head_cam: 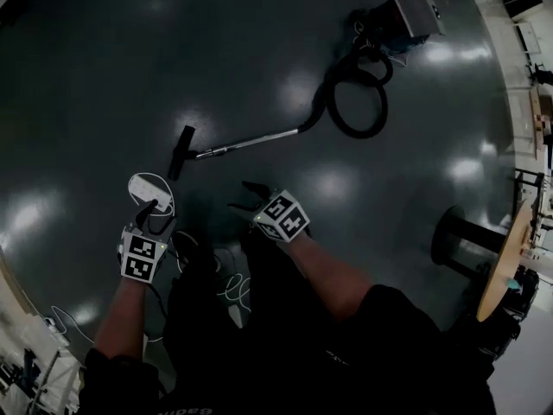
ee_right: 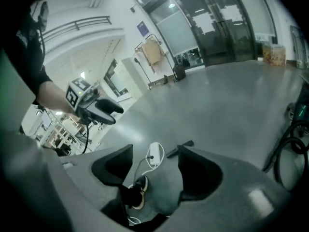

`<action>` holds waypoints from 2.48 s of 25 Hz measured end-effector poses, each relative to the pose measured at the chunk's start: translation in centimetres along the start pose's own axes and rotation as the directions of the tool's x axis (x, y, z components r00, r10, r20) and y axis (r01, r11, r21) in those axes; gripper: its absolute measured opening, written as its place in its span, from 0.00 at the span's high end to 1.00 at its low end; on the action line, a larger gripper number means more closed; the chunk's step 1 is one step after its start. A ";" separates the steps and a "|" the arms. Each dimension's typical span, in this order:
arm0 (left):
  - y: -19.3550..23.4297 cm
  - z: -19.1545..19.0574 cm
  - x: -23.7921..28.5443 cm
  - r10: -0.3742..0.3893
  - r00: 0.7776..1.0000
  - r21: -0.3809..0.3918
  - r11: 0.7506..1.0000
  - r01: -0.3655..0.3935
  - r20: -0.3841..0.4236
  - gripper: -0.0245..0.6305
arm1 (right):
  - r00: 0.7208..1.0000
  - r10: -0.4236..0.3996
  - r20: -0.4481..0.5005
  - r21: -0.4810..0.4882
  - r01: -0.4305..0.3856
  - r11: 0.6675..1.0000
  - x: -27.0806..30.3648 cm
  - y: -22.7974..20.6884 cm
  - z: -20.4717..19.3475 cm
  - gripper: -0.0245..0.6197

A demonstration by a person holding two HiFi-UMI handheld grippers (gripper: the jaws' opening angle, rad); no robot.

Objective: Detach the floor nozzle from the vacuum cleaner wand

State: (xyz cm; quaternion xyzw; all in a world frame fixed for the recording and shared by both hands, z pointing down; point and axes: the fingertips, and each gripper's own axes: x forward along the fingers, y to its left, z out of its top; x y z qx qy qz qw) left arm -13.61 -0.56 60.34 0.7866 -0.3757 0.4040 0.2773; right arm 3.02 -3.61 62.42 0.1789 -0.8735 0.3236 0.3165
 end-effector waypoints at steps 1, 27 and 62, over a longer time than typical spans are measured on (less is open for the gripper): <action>-1.4 0.8 -2.9 0.007 1.000 -0.026 1.000 -0.007 0.006 0.56 | 1.000 0.006 0.017 0.016 -0.006 1.000 -1.8 2.1 1.3 0.51; -18.3 17.8 -43.7 -0.034 0.650 -0.066 0.990 0.128 0.759 0.96 | 0.764 0.313 0.564 -0.129 -0.293 0.947 -29.4 36.3 23.2 0.96; -25.5 20.8 -43.5 -0.054 0.651 0.032 0.998 0.045 0.757 0.96 | 0.706 0.364 0.608 -0.299 -0.221 0.928 -37.0 38.5 22.7 0.96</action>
